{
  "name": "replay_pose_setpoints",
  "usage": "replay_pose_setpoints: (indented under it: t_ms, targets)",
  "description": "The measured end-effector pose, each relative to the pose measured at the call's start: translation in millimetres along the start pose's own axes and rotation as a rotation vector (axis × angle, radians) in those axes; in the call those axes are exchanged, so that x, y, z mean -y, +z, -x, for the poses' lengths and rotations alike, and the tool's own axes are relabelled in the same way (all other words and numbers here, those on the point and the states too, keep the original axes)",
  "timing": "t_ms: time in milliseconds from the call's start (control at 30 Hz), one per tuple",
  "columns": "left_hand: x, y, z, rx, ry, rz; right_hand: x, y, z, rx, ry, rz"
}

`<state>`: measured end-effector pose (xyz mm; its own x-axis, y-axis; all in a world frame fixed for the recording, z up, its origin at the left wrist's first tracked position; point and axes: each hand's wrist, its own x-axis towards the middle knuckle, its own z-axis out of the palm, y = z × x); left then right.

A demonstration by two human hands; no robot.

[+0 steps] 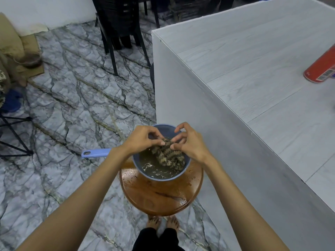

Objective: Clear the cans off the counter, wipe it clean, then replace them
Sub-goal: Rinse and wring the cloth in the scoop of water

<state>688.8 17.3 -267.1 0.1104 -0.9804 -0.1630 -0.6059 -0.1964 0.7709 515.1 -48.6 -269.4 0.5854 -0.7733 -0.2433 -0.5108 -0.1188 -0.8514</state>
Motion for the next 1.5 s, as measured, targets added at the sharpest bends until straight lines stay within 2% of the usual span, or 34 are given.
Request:
replay_pose_setpoints:
  t_ms: [100, 200, 267, 467, 600, 733, 833, 933, 1067, 1167, 1233, 1333, 1500]
  targets:
    - [-2.3, -12.6, 4.0, 0.052, -0.016, 0.155, -1.2, 2.7, 1.4, 0.140, -0.017, 0.089]
    - [-5.3, -21.8, 9.1, 0.099, -0.013, 0.215, -7.3, 12.2, 1.3, 0.228, -0.061, 0.381]
    - [-5.2, -26.9, 11.0, 0.102, -0.017, 0.225, -8.1, 15.0, 0.9, 0.190, -0.097, 0.450]
    - [2.9, -44.1, 13.1, 0.038, -0.105, 0.235, 6.7, -0.1, -4.6, -0.062, -0.144, 0.400]
    - [0.7, -41.7, 14.1, -0.026, -0.086, 0.270, 9.8, 2.6, -1.8, -0.108, -0.187, 0.532]
    - [-1.6, -40.8, 12.6, -0.133, -0.076, 0.217, 20.8, -7.8, -5.2, -0.154, -0.162, 0.411]
    - [-3.3, -46.6, 13.2, -0.219, -0.089, 0.290, 35.3, -24.3, -8.6, -0.115, -0.165, 0.298]
    - [-5.7, -52.5, 15.6, -0.267, -0.073, 0.364, 52.1, -45.4, -10.7, 0.011, -0.142, 0.263]
    - [-8.6, -56.6, 17.0, -0.241, -0.049, 0.405, 61.9, -64.4, -14.3, 0.300, -0.012, 0.251]
    - [-7.2, -53.8, 18.0, -0.212, -0.059, 0.454, 56.6, -69.2, -15.7, 0.420, 0.031, 0.163]
    - [-3.9, -51.4, 19.7, -0.173, -0.081, 0.505, 49.4, -70.8, -16.4, 0.416, 0.062, 0.053]
    - [3.0, -48.8, 19.4, -0.145, -0.122, 0.412, 38.9, -69.0, -16.5, 0.371, 0.104, -0.044]
    - [7.4, -43.4, 14.1, -0.235, -0.126, 0.282, 37.6, -56.3, -18.0, 0.279, 0.179, -0.079]
